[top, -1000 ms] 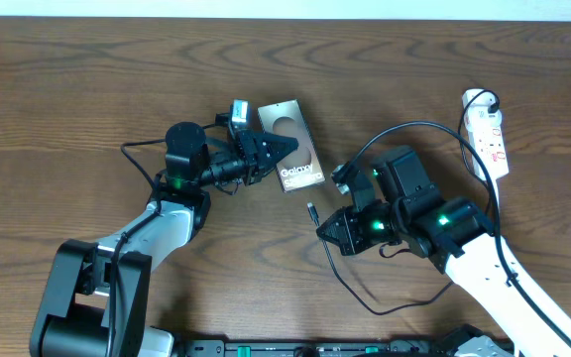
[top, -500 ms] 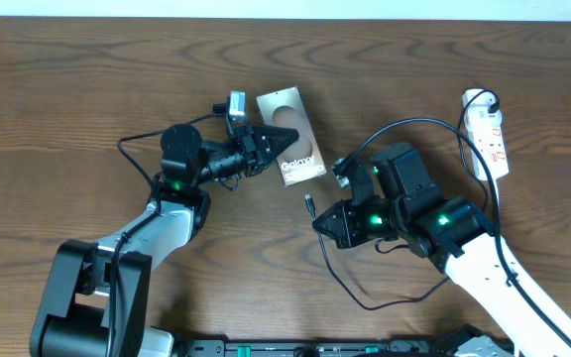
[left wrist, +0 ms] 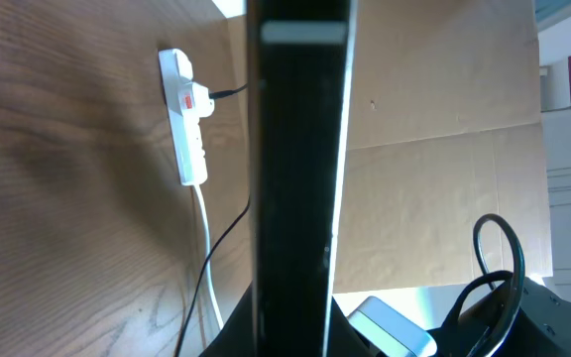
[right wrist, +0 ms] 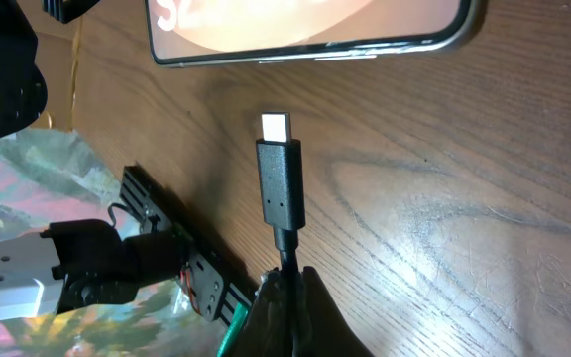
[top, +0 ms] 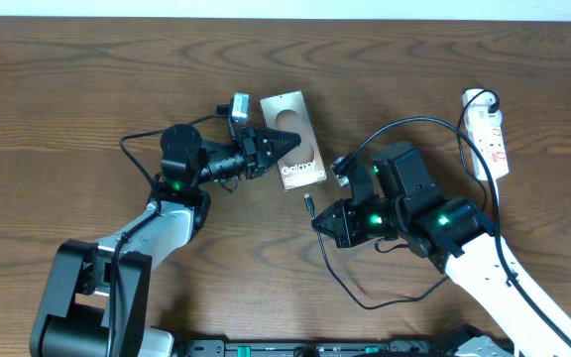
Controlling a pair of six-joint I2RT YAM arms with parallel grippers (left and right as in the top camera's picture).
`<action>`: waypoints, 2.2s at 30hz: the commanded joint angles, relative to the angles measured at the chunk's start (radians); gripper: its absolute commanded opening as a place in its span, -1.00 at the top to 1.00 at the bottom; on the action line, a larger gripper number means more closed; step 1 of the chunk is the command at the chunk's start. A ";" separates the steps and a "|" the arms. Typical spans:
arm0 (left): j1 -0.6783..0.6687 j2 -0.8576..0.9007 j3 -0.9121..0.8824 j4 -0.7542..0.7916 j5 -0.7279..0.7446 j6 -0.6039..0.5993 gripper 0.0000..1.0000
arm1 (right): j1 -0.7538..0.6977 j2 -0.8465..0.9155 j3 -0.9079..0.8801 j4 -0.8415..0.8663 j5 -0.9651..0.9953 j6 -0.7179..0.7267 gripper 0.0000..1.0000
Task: Plug charger to phone and switch on socket
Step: 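Carry the cable plug with the right gripper toward the phone's bottom port, then align the USB-C plug under the phone port with the right gripper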
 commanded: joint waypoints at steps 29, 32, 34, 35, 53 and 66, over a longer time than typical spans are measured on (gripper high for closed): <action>0.000 -0.013 0.023 0.017 0.017 -0.004 0.85 | -0.026 -0.003 0.003 0.029 -0.016 -0.014 0.98; 0.000 -0.013 0.023 0.017 0.017 -0.004 0.85 | -0.026 -0.003 0.003 0.035 -0.013 -0.014 0.98; 0.000 -0.013 0.023 0.017 0.018 -0.004 0.85 | -0.026 -0.003 0.003 0.044 -0.013 -0.014 0.98; 0.000 -0.013 0.023 0.017 0.018 -0.004 0.85 | -0.026 -0.003 0.003 0.049 -0.013 -0.014 0.98; 0.001 -0.013 0.023 0.017 0.017 -0.004 0.85 | -0.023 -0.002 0.003 0.046 -0.013 -0.013 0.98; 0.001 -0.013 0.023 0.017 0.016 -0.009 0.85 | -0.010 -0.002 0.003 0.049 -0.013 -0.013 0.98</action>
